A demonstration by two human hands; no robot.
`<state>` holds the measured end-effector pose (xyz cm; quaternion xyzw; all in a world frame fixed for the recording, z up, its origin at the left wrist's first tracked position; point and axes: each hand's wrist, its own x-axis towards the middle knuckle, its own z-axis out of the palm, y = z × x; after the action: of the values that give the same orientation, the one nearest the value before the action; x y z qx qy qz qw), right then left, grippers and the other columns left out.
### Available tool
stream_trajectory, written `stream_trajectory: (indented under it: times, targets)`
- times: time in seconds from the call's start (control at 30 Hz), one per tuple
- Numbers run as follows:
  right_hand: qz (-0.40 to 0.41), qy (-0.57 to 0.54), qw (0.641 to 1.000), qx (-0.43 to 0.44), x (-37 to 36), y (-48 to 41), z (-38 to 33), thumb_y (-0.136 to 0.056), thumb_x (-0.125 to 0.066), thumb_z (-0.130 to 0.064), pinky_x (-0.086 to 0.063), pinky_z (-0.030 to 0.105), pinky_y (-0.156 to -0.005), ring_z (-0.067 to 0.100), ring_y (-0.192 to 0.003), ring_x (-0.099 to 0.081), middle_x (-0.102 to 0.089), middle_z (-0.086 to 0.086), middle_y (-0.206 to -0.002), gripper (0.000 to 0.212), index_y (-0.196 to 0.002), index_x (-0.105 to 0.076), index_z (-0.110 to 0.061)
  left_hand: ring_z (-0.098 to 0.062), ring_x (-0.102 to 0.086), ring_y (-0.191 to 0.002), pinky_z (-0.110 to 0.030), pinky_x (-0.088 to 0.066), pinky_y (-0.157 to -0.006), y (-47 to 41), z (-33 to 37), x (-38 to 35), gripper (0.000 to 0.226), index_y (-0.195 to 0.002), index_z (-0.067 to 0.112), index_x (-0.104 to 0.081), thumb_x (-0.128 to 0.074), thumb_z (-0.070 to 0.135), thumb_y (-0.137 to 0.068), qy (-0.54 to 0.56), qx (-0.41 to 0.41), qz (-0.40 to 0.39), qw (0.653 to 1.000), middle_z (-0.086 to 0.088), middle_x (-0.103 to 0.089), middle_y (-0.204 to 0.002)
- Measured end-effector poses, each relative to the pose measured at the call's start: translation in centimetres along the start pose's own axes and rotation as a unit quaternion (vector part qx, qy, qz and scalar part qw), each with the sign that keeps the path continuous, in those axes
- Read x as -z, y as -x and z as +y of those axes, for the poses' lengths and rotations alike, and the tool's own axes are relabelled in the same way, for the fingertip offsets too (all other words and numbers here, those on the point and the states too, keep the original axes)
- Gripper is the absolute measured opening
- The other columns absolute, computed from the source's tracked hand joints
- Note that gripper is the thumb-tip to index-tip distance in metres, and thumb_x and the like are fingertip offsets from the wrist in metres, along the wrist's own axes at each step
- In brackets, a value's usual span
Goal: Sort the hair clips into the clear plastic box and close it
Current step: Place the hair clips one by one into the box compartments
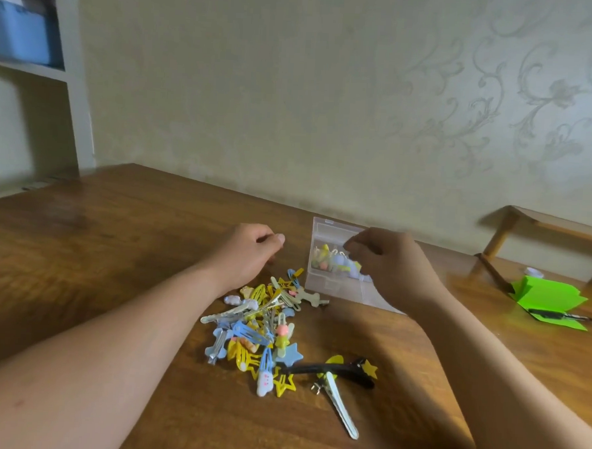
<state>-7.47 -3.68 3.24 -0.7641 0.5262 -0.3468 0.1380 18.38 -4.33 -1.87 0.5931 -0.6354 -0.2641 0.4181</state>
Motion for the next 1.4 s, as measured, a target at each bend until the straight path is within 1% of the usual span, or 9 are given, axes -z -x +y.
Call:
stream_trajectory:
  times: [0.1, 0.33, 0.63, 0.77, 1.03, 1.1, 1.2, 1.27, 1.4]
  targets:
    - [-0.115, 0.01, 0.992, 0.04, 0.1, 2.2, -1.0, -0.105, -0.063, -0.026, -0.047, 0.011, -0.064, -0.002, -0.075, -0.068, -0.076, -0.015, -0.087, 0.016, -0.102, -0.077, -0.032, -0.017, -0.072, -0.097, -0.046, -0.058, -0.097, 0.1, -0.1, 0.0, 0.032, -0.096, 0.027, -0.078, -0.055, 0.046, -0.109, -0.003, -0.002, 0.004, 1.0, 0.005, -0.077, -0.095]
    - [-0.385, 0.06, 0.92, 0.036, 1.8, 3.2, -1.7, -0.1, -0.071, -0.035, -0.057, 0.029, -0.094, 0.001, -0.098, -0.07, -0.076, -0.017, -0.106, 0.014, -0.113, -0.076, -0.035, -0.018, -0.07, -0.089, -0.042, -0.056, -0.09, 0.4, 0.2, 0.0, 0.029, -0.099, 0.026, -0.077, -0.055, 0.04, -0.111, 0.003, -0.006, 0.006, 1.0, 0.003, -0.077, -0.092]
    - [-0.461, 0.049, 0.884, 0.064, 1.9, 3.6, -2.4, -0.098, -0.075, -0.026, -0.057, 0.024, -0.085, 0.008, -0.097, -0.07, -0.074, -0.008, -0.106, 0.023, -0.121, -0.074, -0.029, -0.018, -0.07, -0.089, -0.042, -0.057, -0.089, 0.5, 0.2, 0.1, 0.029, -0.1, 0.026, -0.077, -0.055, 0.041, -0.111, -0.002, -0.004, 0.005, 1.0, 0.003, -0.077, -0.093]
    - [-0.474, 0.072, 0.875, 0.072, 1.8, 3.8, -2.6, -0.095, -0.079, -0.025, -0.059, 0.034, -0.089, 0.013, -0.098, -0.068, -0.071, -0.005, -0.109, 0.026, -0.12, -0.073, -0.028, -0.017, -0.07, -0.089, -0.043, -0.057, -0.089, 0.5, 0.2, 0.1, 0.028, -0.101, 0.027, -0.077, -0.054, 0.04, -0.111, -0.005, -0.003, 0.005, 1.0, 0.004, -0.077, -0.093]
    - [-0.424, 0.132, 0.893, 0.065, 2.2, 3.5, -2.3, -0.097, -0.074, -0.031, -0.055, 0.029, -0.08, 0.012, -0.09, -0.066, -0.07, -0.006, -0.1, 0.009, -0.104, -0.07, -0.027, -0.018, -0.069, -0.092, -0.045, -0.057, -0.09, 0.5, 0.3, 0.0, 0.028, -0.103, 0.027, -0.076, -0.053, 0.04, -0.111, -0.007, -0.005, 0.0, 1.0, 0.004, -0.076, -0.094]
    - [-0.349, 0.118, 0.927, 0.064, 3.0, 3.1, -1.7, -0.098, -0.072, -0.032, -0.054, 0.026, -0.079, 0.007, -0.087, -0.064, -0.069, -0.009, -0.097, 0.005, -0.102, -0.07, -0.032, -0.017, -0.07, -0.094, -0.045, -0.057, -0.093, 0.4, 0.2, 0.1, 0.028, -0.102, 0.027, -0.077, -0.054, 0.041, -0.111, -0.005, -0.003, 0.0, 1.0, 0.004, -0.076, -0.095]
    - [-0.144, 0.01, 0.989, 0.012, 4.3, 1.4, 0.4, -0.099, -0.073, -0.028, -0.05, 0.019, -0.073, -0.002, -0.08, -0.067, -0.074, -0.015, -0.091, 0.011, -0.107, -0.075, -0.035, -0.017, -0.07, -0.095, -0.046, -0.057, -0.095, 0.3, 0.0, 0.0, 0.029, -0.101, 0.027, -0.077, -0.055, 0.043, -0.11, -0.005, -0.003, 0.004, 1.0, 0.005, -0.076, -0.095]
    - [-0.03, -0.052, 0.997, -0.057, 4.9, -0.5, 2.1, -0.096, -0.078, -0.025, -0.047, 0.023, -0.068, 0.001, -0.07, -0.064, -0.074, -0.013, -0.081, 0.008, -0.104, -0.079, -0.027, -0.017, -0.069, -0.091, -0.045, -0.056, -0.092, 0.2, 0.1, -0.1, 0.029, -0.101, 0.027, -0.077, -0.054, 0.042, -0.111, -0.009, -0.006, 0.004, 1.0, 0.005, -0.076, -0.093]
    - [0.002, -0.006, 0.988, -0.155, 4.7, -4.0, 4.8, -0.092, -0.079, -0.022, -0.043, 0.027, -0.054, 0.021, -0.068, -0.06, -0.071, 0.005, -0.076, 0.007, -0.095, -0.081, -0.016, -0.019, -0.068, -0.089, -0.045, -0.056, -0.09, 0.0, 0.3, -0.2, 0.029, -0.1, 0.027, -0.076, -0.054, 0.041, -0.111, -0.01, -0.005, 0.001, 1.0, 0.005, -0.076, -0.091]
